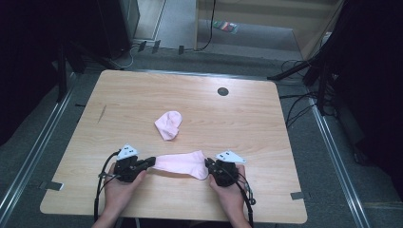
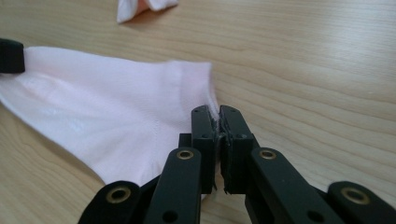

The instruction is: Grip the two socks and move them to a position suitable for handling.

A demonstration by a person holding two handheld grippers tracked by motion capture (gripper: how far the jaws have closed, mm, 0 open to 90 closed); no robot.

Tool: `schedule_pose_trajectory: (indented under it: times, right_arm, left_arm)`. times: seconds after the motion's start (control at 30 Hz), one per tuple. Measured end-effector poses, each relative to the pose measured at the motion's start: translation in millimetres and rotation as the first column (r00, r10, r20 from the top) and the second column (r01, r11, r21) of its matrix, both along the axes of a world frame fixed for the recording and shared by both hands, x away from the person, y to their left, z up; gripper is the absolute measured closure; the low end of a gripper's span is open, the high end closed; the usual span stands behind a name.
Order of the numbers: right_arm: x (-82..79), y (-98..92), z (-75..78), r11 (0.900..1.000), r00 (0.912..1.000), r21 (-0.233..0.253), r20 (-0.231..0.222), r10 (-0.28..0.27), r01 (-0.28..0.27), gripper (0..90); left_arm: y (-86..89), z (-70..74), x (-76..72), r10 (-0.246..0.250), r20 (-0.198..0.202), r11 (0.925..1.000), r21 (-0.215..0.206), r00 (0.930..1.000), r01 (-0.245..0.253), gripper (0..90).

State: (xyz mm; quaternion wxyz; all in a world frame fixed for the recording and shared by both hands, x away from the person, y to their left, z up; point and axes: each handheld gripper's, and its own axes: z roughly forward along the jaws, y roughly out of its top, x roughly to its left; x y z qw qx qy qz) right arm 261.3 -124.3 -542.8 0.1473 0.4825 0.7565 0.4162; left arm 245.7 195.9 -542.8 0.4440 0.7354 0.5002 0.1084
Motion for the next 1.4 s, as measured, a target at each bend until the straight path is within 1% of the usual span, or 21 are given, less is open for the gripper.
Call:
schedule_pose_trajectory:
  times: [0.1, 0.17, 0.2, 0.23, 0.27, 0.33, 0.4, 0.5, 0.63, 0.67, 0.73, 0.8, 0.83, 0.87, 0.93, 1.0, 1.07, 1.13, 1.2, 1.33, 1.4]
  right_arm:
    - [-1.0, -11.7, 7.9, 0.999, 0.9999, 0.041, -0.015, -0.005, 0.006, 87.4]
    - [-2.4, -18.4, 11.6, 0.998, 0.9995, 0.056, -0.030, -0.009, 0.010, 87.5]
    - [-2.4, -18.4, 11.6, 0.998, 0.9995, 0.056, -0.030, -0.009, 0.010, 87.5]
    - [-2.8, -20.5, 12.2, 0.997, 0.9990, 0.071, -0.045, -0.005, 0.008, 87.5]
    - [-4.2, -20.1, 11.5, 0.996, 0.9977, 0.086, -0.068, 0.008, -0.003, 87.4]
    - [-9.5, -13.0, 9.2, 0.996, 0.9969, 0.076, -0.065, 0.044, -0.039, 87.2]
    - [-12.2, -6.4, 6.4, 0.997, 0.9956, 0.050, -0.065, 0.068, -0.065, 86.8]
    - [-11.2, -5.2, 3.0, 0.996, 0.9943, 0.054, -0.079, 0.072, -0.068, 86.3]
    - [-9.7, -7.8, 0.1, 0.997, 0.9950, 0.051, -0.072, 0.069, -0.065, 84.3]
    - [-9.4, -8.1, 0.1, 0.996, 0.9954, 0.053, -0.066, 0.070, -0.067, 80.8]
    - [-9.3, -7.5, 1.3, 0.996, 0.9966, 0.061, -0.046, 0.068, -0.066, 65.3]
    - [-9.7, -7.3, 4.5, 0.997, 0.9987, 0.052, -0.001, 0.051, -0.051, 50.3]
    - [-9.6, -7.6, 6.1, 0.997, 0.9989, 0.053, 0.011, 0.046, -0.047, 46.3]
    - [-9.7, -8.0, 8.6, 0.998, 0.9993, 0.060, 0.015, 0.035, -0.036, 42.9]
    - [-8.6, -9.9, 14.7, 0.998, 0.9989, 0.061, 0.042, 0.023, -0.025, 39.7]
    - [-6.5, -11.4, 21.7, 0.998, 0.9982, 0.068, 0.060, 0.007, -0.012, 38.5]
    - [-2.1, -11.5, 29.7, 0.997, 0.9973, 0.077, 0.073, -0.001, -0.005, 38.6]
    - [3.9, -8.5, 37.4, 0.996, 0.9964, 0.087, 0.085, 0.006, -0.013, 39.8]
    - [9.4, -2.6, 45.0, 0.994, 0.9956, 0.103, 0.093, 0.016, -0.025, 43.1]
    - [23.7, 18.1, 55.9, 0.991, 0.9933, 0.119, 0.105, 0.047, -0.060, 49.9]
    - [33.7, 32.4, 57.7, 0.993, 0.9933, 0.099, 0.098, 0.061, -0.071, 52.1]
  left_arm:
    - [7.7, 5.5, -5.7, 0.007, 0.022, 0.9999, 0.008, 0.9997, -0.007, 90.0]
    - [11.2, 7.1, -8.1, 0.005, 0.017, 0.9997, -0.024, 0.9998, -0.005, 90.0]
    - [11.2, 7.1, -8.1, 0.005, 0.017, 0.9997, -0.024, 0.9998, -0.005, 90.0]
    - [10.6, 7.1, -9.6, -0.018, 0.017, 0.9989, -0.043, 0.9997, 0.019, 90.0]
    - [6.9, 6.2, -11.3, -0.044, 0.024, 0.9979, -0.047, 0.9988, 0.045, 90.0]
    - [0.5, 4.1, -13.8, -0.063, 0.019, 0.9966, -0.052, 0.9978, 0.064, 90.0]
    - [-6.0, 0.6, -14.6, -0.080, 0.003, 0.9953, -0.055, 0.9968, 0.080, 90.0]
    - [-9.7, -2.8, -14.5, -0.082, -0.005, 0.9957, -0.043, 0.9966, 0.082, 90.0]
    - [-10.5, -5.3, -14.8, -0.085, -0.010, 0.9954, -0.044, 0.9963, 0.085, 88.4]
    - [-10.5, -5.4, -15.0, -0.080, -0.005, 0.9958, -0.043, 0.9968, 0.080, 82.3]
    - [-10.2, -4.3, -15.9, -0.067, 0.019, 0.9966, -0.048, 0.9976, 0.068, 67.5]
    - [-7.8, -1.6, -16.4, -0.047, 0.048, 0.9972, -0.056, 0.9978, 0.050, 54.4]
    - [-5.7, 0.1, -16.5, -0.035, 0.063, 0.9971, -0.065, 0.9974, 0.039, 47.7]
    - [-2.8, 2.6, -16.6, -0.016, 0.083, 0.9981, -0.058, 0.9965, 0.021, 40.7]
    - [1.3, 6.3, -16.0, 0.014, 0.097, 0.9984, -0.055, 0.9951, -0.009, 25.6]
    - [9.5, 11.1, -12.7, 0.060, 0.133, 0.9978, -0.036, 0.9893, -0.056, 12.0]
    - [22.3, 13.7, -7.3, 0.104, 0.163, 0.9937, -0.057, 0.9810, -0.096, 10.2]
    - [36.7, 13.5, -1.5, 0.164, 0.181, 0.9844, -0.093, 0.9697, -0.149, 9.3]
    - [46.8, 10.8, 1.9, 0.198, 0.192, 0.9784, -0.097, 0.9611, -0.182, 9.1]
    - [59.9, 2.2, 5.9, 0.202, 0.179, 0.9772, -0.101, 0.9629, -0.187, 3.5]
    - [60.7, -0.4, 6.9, 0.212, 0.176, 0.9748, -0.108, 0.9613, -0.195, 3.4]
